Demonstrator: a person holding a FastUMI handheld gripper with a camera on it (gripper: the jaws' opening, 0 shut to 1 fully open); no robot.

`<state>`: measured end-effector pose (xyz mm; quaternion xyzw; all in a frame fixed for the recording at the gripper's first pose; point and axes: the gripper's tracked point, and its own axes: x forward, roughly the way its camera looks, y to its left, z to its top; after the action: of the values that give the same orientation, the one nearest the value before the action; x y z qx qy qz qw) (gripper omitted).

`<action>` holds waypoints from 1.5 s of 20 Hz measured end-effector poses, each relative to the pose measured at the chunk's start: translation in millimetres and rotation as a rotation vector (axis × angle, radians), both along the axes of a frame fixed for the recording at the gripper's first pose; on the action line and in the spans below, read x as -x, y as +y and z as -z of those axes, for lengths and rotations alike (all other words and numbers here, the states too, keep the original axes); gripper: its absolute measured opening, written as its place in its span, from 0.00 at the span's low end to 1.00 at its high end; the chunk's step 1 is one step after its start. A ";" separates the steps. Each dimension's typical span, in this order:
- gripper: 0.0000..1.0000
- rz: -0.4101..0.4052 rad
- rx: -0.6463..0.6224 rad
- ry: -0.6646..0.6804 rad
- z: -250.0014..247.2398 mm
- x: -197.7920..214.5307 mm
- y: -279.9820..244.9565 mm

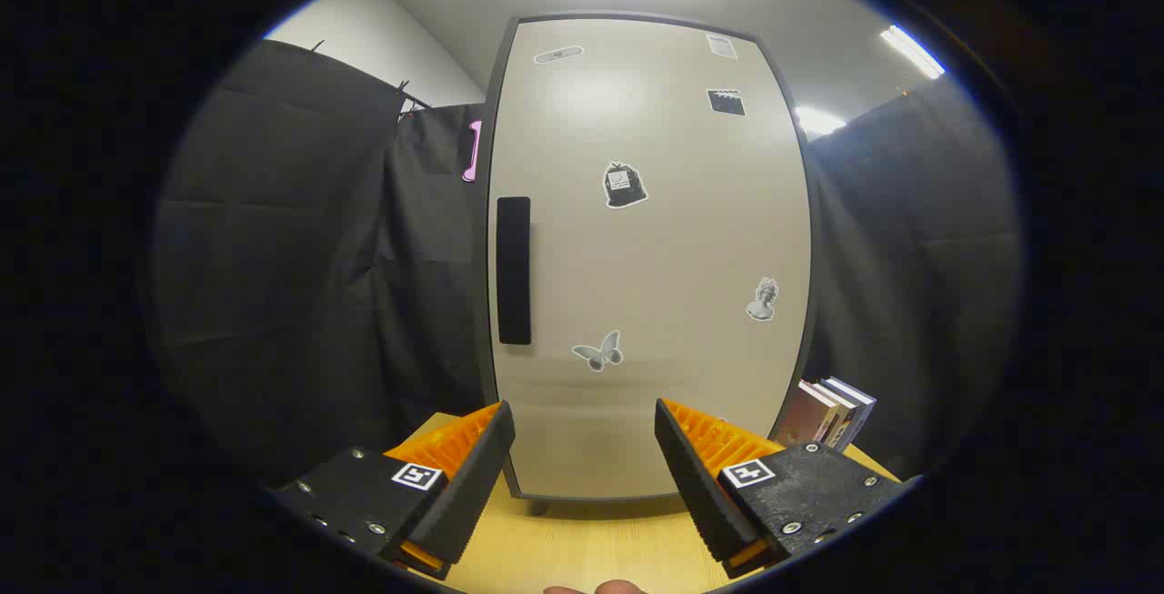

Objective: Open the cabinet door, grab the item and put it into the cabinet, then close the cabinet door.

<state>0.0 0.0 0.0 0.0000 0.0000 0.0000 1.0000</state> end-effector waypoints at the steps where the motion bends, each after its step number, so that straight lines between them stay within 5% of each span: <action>1: 0.96 -0.001 0.009 -0.011 -1.4 2.6 0.6; 12: 0.96 0.107 -0.021 -0.031 -17.8 6.0 -37.6; 30: 0.96 0.154 -0.003 -0.036 -31.0 -12.6 -48.3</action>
<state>12.6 -48.3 31.0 0.0015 -0.0178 -0.0767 0.9969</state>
